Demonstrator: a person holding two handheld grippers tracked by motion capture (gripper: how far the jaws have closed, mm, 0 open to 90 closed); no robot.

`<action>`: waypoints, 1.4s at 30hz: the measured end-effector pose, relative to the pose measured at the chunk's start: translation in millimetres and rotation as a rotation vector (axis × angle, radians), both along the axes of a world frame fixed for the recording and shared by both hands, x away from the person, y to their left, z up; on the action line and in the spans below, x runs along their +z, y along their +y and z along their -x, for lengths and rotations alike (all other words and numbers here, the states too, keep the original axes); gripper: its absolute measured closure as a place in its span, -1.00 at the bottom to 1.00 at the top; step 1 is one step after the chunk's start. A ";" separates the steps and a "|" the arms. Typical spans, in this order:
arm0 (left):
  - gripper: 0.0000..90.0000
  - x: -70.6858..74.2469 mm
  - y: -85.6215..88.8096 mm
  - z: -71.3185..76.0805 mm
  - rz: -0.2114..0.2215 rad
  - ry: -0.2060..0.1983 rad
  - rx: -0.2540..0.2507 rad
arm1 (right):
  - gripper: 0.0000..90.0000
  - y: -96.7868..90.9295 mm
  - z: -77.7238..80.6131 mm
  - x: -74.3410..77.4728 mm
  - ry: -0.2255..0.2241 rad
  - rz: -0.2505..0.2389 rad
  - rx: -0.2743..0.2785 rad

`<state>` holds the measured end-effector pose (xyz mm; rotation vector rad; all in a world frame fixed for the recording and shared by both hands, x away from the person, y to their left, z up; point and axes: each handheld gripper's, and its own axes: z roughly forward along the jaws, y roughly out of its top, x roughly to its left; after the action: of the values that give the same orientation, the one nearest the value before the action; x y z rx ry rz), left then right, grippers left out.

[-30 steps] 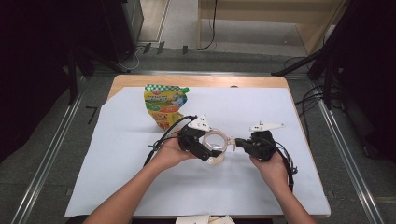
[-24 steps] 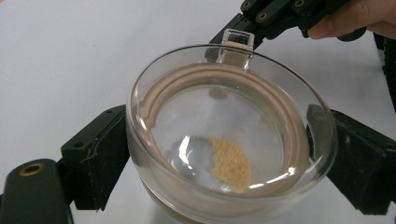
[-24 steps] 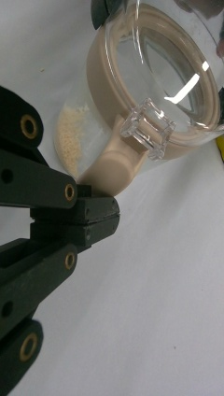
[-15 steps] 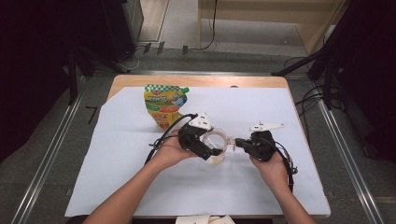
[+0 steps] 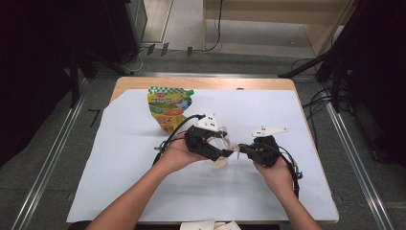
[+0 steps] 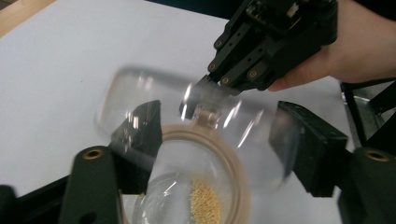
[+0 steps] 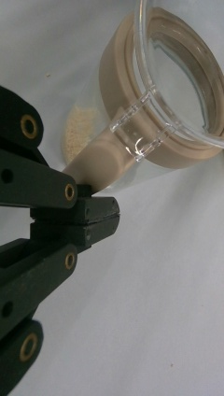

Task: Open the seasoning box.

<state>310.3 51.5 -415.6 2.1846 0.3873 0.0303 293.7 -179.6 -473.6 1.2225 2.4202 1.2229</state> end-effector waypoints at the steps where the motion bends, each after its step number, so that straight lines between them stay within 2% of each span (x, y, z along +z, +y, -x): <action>1: -0.18 0.0 0.0 0.0 0.000 0.000 0.000 | 1.00 -0.1 0.0 0.0 0.004 -0.003 0.000; 2: -0.18 2.2 0.2 -0.2 0.006 0.010 0.000 | 1.00 -0.1 0.0 0.0 0.004 -0.003 0.000; 3: -0.07 5.0 0.2 0.7 0.008 0.028 -0.001 | 1.00 -0.8 -0.1 -0.1 0.007 -0.008 -0.001; 4: -0.04 5.0 0.2 0.7 0.008 0.028 -0.001 | 1.00 -0.9 -0.2 -0.1 0.009 -0.012 0.000; 7: 0.07 9.1 -2.1 2.7 -0.004 0.058 -0.017 | 1.00 -1.0 0.1 -0.1 0.008 -0.013 0.000; 9: 0.29 12.3 -5.0 5.3 -0.015 0.074 -0.026 | 1.00 -1.1 0.9 0.2 0.011 -0.016 -0.003; 12: 0.42 14.7 -7.9 6.6 -0.016 0.088 -0.036 | 1.00 -1.2 1.1 0.1 0.010 -0.017 -0.004; 13: 0.47 17.1 -11.9 7.7 -0.018 0.105 -0.052 | 1.00 -1.1 1.3 0.1 0.010 -0.018 -0.004; 18: 0.59 19.4 -24.9 10.7 -0.035 0.102 -0.098 | 1.00 -1.9 1.9 -0.1 0.014 -0.027 -0.007; 24: 0.52 17.4 -27.0 9.4 -0.045 0.126 -0.100 | 1.00 -6.5 4.6 1.9 0.018 -0.053 -0.001; 25: 0.46 20.0 -21.3 8.4 -0.024 0.133 -0.091 | 1.00 -9.5 7.6 3.9 0.014 -0.062 0.007; 27: 0.44 22.9 -15.9 7.8 -0.011 0.139 -0.083 | 1.00 -11.7 11.4 5.9 0.018 -0.076 0.013; 34: 0.25 32.5 5.2 4.7 -0.007 0.142 -0.033 | 1.00 -10.1 30.8 10.7 0.003 -0.080 0.033; 37: 0.21 34.7 15.4 1.3 -0.012 0.153 -0.004 | 1.00 -10.7 31.5 10.5 0.007 -0.083 0.038; 40: 0.18 35.4 25.4 -1.3 -0.017 0.147 0.019 | 1.00 -11.2 32.5 8.3 0.026 -0.082 0.038; 42: 0.17 35.7 34.2 -5.1 -0.001 0.154 0.034 | 1.00 -7.7 34.0 6.7 0.033 -0.075 0.057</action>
<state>315.4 85.7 -379.9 2.1884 0.5112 -0.1199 259.8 -187.2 -466.9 1.2100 2.4696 1.3314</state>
